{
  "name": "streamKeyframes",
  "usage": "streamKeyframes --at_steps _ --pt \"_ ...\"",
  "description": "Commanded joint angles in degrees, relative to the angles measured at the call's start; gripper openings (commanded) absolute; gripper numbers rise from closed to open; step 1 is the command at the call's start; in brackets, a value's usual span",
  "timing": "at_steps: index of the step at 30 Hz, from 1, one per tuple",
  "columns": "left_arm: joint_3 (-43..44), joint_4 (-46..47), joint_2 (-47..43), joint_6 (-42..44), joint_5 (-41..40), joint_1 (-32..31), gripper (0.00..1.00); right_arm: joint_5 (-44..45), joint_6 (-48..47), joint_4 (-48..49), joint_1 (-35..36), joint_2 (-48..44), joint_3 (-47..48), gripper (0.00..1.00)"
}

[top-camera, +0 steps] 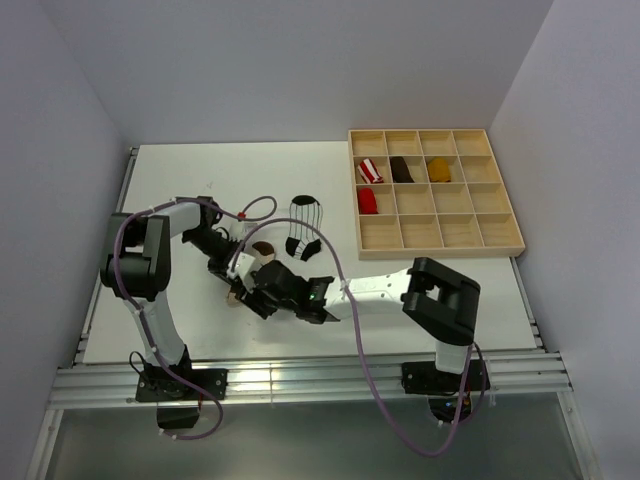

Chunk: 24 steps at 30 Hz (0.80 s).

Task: Roll the socks
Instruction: Roll the sock at the center of the board.

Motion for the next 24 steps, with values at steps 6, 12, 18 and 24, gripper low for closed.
streamKeyframes --at_steps 6,12,18,24 --pt "0.8 5.5 4.0 6.5 -10.0 0.4 0.0 10.4 -14.6 -5.7 4.3 6.8 7.3 0.57" --pt "1.4 5.0 4.7 6.6 -9.6 0.4 0.0 14.7 -18.6 -4.1 5.7 9.1 8.5 0.58" --pt "1.7 4.2 5.1 7.0 -9.2 0.4 0.0 16.7 -20.2 -2.1 6.8 10.5 9.4 0.58" --pt "2.0 3.8 5.6 7.2 -9.2 0.4 0.0 18.5 -20.8 -1.2 8.3 12.7 10.4 0.58"
